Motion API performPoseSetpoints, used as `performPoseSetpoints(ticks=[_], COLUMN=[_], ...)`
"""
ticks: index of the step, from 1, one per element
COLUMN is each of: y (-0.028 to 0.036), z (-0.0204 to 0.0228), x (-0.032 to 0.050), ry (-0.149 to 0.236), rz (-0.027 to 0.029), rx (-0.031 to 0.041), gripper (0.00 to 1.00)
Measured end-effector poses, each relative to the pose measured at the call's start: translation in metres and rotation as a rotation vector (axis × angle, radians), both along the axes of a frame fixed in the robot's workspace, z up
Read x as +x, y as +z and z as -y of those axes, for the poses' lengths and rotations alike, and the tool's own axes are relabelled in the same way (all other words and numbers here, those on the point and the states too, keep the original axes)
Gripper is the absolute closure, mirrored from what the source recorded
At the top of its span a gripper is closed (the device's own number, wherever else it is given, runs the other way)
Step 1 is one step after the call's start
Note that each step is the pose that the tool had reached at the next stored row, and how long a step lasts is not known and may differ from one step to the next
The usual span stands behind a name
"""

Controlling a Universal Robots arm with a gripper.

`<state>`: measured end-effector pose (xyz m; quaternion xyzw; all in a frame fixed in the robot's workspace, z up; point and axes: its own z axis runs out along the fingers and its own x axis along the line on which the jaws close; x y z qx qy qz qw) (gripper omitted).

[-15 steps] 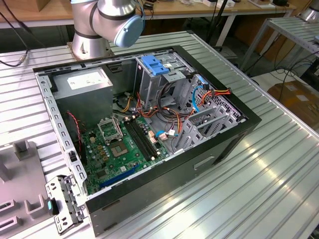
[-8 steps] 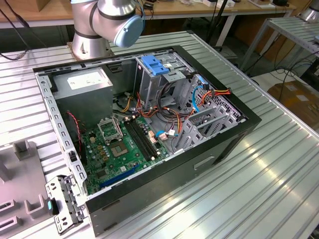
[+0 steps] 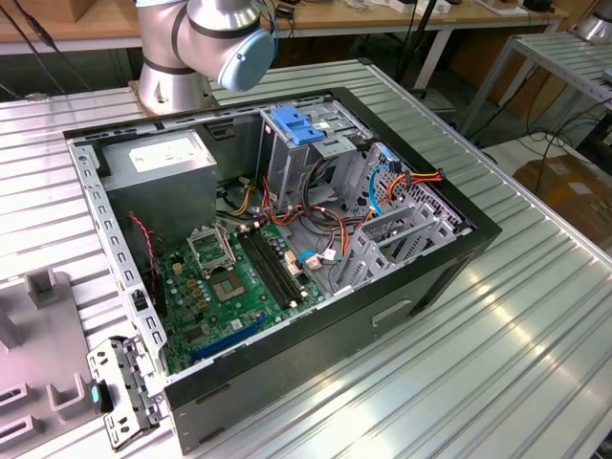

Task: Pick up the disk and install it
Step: 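Pick up the disk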

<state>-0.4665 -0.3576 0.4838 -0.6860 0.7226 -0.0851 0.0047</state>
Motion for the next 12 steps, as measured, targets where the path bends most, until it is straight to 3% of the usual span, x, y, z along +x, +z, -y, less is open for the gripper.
performPoseSetpoints(ticks=[6,12], y=[0.0158,0.0392], z=[-0.0007,-0.0013], x=[0.0,0.0], ry=[0.0,0.0], rz=[0.0,0.0003], rx=[-0.0035,-0.0086], gripper=[0.63,0.63])
